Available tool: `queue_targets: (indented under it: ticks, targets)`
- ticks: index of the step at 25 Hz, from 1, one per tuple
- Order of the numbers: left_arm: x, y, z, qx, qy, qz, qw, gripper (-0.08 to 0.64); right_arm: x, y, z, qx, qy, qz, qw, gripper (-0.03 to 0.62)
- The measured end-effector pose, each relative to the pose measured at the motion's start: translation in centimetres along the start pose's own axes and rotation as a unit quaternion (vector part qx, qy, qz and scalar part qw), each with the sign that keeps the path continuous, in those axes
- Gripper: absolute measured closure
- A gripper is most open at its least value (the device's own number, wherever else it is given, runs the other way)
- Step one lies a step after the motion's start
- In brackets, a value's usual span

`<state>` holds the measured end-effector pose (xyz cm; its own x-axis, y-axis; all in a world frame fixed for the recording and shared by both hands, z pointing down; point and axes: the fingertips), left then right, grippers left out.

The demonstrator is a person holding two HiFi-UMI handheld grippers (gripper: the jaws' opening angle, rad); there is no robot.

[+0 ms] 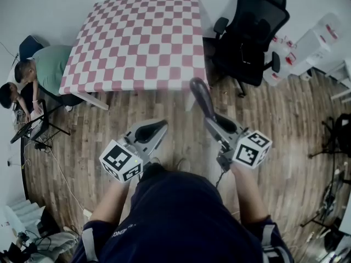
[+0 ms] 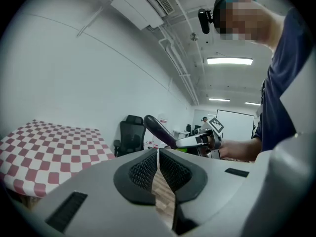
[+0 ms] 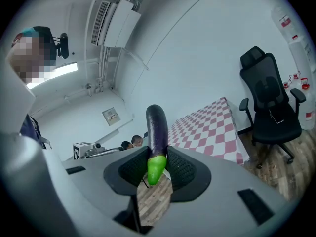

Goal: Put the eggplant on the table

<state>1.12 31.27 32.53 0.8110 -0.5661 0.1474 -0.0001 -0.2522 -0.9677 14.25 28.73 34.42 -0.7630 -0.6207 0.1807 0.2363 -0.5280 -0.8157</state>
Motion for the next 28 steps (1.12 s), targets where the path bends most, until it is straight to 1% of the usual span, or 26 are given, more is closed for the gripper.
queue_targets:
  ticks: [3, 4, 5, 6, 8, 10, 11, 12, 14, 16, 18, 20, 23, 28]
  targets:
    - [-1.9, -0.1, 0.9, 0.005, 0.011, -0.001, 0.9999, 0.523, -1.0, -0.6, -1.4, -0.005, 0.006, 0.003, 1.0, 0.468]
    - [-2.3, -0.2, 0.9, 0.005, 0.013, -0.003, 0.9999, 0.523, -1.0, -0.5, -1.6, -0.004, 0.006, 0.005, 1.0, 0.468]
    - [-1.7, -0.1, 0.6, 0.003, 0.014, -0.005, 0.9999, 0.523, -1.0, 0.1, -0.8, -0.001, 0.005, 0.007, 1.0, 0.468]
    - [-0.1, 0.3, -0.1, 0.001, 0.015, -0.007, 0.9999, 0.523, -0.8, 1.4, 1.0, 0.002, 0.002, 0.007, 1.0, 0.468]
    - [4.2, 2.4, -2.5, -0.008, 0.017, -0.009, 0.9998, 0.523, 0.2, 5.5, 5.0, 0.011, -0.001, 0.0, 1.0, 0.468]
    - [6.6, 5.0, -4.6, -0.017, 0.017, -0.012, 0.9996, 0.523, 1.5, 8.9, 6.9, 0.022, -0.003, -0.01, 1.0, 0.468]
    - [7.1, 5.5, -4.8, -0.018, 0.016, -0.014, 0.9996, 0.523, 1.6, 9.3, 7.2, 0.026, -0.003, -0.013, 1.0, 0.468]
    - [7.3, 5.2, -4.5, -0.016, 0.015, -0.015, 0.9996, 0.523, 1.4, 8.7, 7.5, 0.027, -0.002, -0.014, 1.0, 0.468]
    - [8.1, 2.6, -3.9, -0.011, 0.014, -0.011, 0.9998, 0.523, 0.9, 6.2, 8.9, 0.026, 0.003, -0.017, 1.0, 0.468]
    - [9.1, 0.2, -5.0, -0.015, 0.014, -0.004, 0.9998, 0.523, 1.9, 4.5, 10.5, 0.019, 0.007, -0.025, 0.999, 0.468]
    - [10.1, -0.7, -7.5, -0.022, 0.011, -0.002, 0.9997, 0.523, 4.3, 4.4, 11.8, 0.018, 0.003, -0.034, 0.999, 0.468]
    - [10.9, -0.6, -10.5, -0.03, 0.006, -0.003, 0.9995, 0.523, 7.1, 5.1, 12.9, 0.024, -0.003, -0.042, 0.999, 0.468]
    - [12.3, 0.5, -15.1, -0.035, -0.004, -0.006, 0.9994, 0.523, 11.5, 6.5, 14.5, 0.034, -0.013, -0.051, 0.998, 0.468]
    - [13.8, 2.3, -24.0, -0.04, -0.011, -0.009, 0.9991, 0.523, 19.6, 8.7, 17.5, 0.051, -0.032, -0.062, 0.996, 0.468]
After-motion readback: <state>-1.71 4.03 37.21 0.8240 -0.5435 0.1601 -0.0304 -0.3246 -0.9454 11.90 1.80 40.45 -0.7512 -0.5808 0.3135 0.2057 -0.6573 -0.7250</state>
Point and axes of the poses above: the fingertips, and each gripper's own axes: x forward along the fingers, z to its right, y out of its top, and after that the axes turned 2 degrees about z, right-handed
